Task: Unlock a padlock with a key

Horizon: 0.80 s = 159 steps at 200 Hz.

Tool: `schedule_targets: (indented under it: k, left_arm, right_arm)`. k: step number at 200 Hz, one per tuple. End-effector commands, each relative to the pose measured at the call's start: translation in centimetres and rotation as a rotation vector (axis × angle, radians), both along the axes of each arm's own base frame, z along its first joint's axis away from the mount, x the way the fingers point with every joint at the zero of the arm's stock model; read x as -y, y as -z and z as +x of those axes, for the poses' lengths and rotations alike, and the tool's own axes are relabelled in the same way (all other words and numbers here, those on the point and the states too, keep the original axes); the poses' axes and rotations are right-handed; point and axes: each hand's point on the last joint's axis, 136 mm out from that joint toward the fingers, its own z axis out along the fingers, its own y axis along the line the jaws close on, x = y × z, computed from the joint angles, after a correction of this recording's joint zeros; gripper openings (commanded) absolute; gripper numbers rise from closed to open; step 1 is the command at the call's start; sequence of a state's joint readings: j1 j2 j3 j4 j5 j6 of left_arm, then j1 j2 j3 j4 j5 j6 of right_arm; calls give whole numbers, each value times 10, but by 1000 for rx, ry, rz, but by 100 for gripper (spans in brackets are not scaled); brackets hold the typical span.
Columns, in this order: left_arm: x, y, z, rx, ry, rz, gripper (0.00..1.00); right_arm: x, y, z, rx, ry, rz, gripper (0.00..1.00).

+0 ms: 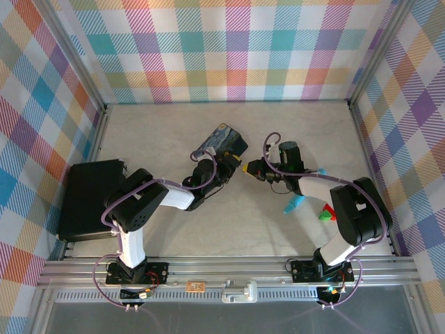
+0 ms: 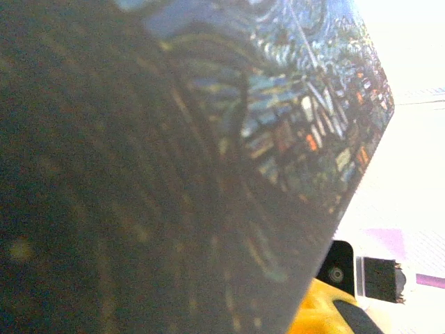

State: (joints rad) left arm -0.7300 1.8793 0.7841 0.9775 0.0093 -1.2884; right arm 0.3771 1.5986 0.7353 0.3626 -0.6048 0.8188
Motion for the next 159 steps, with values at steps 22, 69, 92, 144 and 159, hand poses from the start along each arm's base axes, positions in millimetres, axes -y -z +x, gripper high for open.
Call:
schedule_targets:
  k: [22,69,92,144,159]
  left_arm:
    - [38,-22,-41,47,214,-5,0]
    - [39,-10,-43,41,217,19,0]
    - [39,-9,-42,42,211,20,0]
    - [46,-10,-42,28,242,29,0]
    - [47,-11,-40,16,244,13,0]
  right_arm:
    - [3,-28,22,-57,34,191,0]
    - [0,-33,28,-228,64,376,0]
    - [0,-35,29,-215,76,420,0]
    - [2,-38,22,85,1,143,0]
    - [1,-39,16,191,-46,47,0]
